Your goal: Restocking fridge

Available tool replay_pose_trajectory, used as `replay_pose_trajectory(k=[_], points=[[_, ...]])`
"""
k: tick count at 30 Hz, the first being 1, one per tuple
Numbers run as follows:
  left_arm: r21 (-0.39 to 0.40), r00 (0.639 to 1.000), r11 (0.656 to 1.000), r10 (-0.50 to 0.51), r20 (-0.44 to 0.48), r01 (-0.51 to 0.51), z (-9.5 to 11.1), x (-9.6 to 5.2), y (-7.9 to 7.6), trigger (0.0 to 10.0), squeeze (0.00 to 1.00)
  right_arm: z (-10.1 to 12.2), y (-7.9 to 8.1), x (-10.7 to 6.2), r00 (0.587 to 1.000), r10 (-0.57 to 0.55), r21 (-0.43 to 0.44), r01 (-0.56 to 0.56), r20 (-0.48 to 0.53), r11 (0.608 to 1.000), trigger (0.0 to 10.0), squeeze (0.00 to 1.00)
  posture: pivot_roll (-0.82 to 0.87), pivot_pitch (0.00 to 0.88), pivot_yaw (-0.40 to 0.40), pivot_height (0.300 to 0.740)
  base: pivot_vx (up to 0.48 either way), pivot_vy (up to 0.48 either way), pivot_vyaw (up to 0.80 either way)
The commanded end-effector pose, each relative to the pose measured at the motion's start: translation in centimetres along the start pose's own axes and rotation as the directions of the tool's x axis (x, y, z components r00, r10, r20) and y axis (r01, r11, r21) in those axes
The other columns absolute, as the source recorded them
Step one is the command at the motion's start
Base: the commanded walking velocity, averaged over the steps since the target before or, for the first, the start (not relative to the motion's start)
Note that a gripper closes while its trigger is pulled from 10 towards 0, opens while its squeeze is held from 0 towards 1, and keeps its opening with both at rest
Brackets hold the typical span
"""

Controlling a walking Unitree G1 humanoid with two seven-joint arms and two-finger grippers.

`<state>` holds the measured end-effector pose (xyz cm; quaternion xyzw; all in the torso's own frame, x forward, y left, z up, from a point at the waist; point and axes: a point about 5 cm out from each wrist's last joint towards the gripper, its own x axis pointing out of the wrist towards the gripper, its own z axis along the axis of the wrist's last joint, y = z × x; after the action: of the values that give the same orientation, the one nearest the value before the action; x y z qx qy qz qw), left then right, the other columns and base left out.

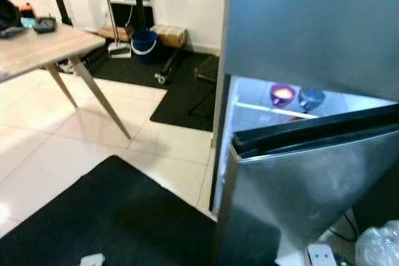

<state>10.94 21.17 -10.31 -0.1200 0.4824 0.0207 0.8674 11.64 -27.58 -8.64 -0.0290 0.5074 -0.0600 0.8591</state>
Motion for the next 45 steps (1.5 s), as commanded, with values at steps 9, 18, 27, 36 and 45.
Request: replay_pose_trajectory(k=[9,18,27,36,45], points=[[0.023,1.0,1.0,0.002,0.015,-0.002,0.6,0.2,-0.2,10.0,0.0,-1.0,-1.8,-0.5,0.994,-0.092,0.017,0.093,-0.054,0.996,10.0,0.0,0.01,0.0,-0.038,0.74,0.0,0.0,0.0],[0.021,1.0,1.0,-0.005,0.0,0.005,0.2,0.2,-0.4,10.0,0.0,-1.9,-3.4,-1.1,0.976,-0.197,0.089,0.205,-0.088,0.975,10.0,0.0,0.01,0.0,-0.041,0.74,0.0,0.0,0.0],[0.02,1.0,1.0,-0.011,-0.001,0.011,0.1,0.1,-0.4,10.0,0.0,1.7,-5.1,-1.2,0.952,-0.277,0.387,0.209,0.129,0.898,10.0,0.0,0.01,0.0,-0.043,0.74,0.0,0.0,0.0],[0.016,1.0,1.0,-0.019,0.002,0.019,0.1,0.2,-0.6,10.0,0.0,4.9,-7.0,-1.8,0.891,-0.332,0.625,0.072,0.311,0.777,10.0,0.0,0.01,0.0,-0.045,0.74,0.0,0.0,0.0],[0.013,1.0,1.0,-0.022,0.001,0.022,0.0,0.2,-0.7,10.0,0.0,7.0,-6.1,-1.7,0.852,-0.234,0.63,-0.136,0.468,0.764,10.0,0.0,0.01,0.0,-0.048,0.74,0.0,0.0,0.0]])
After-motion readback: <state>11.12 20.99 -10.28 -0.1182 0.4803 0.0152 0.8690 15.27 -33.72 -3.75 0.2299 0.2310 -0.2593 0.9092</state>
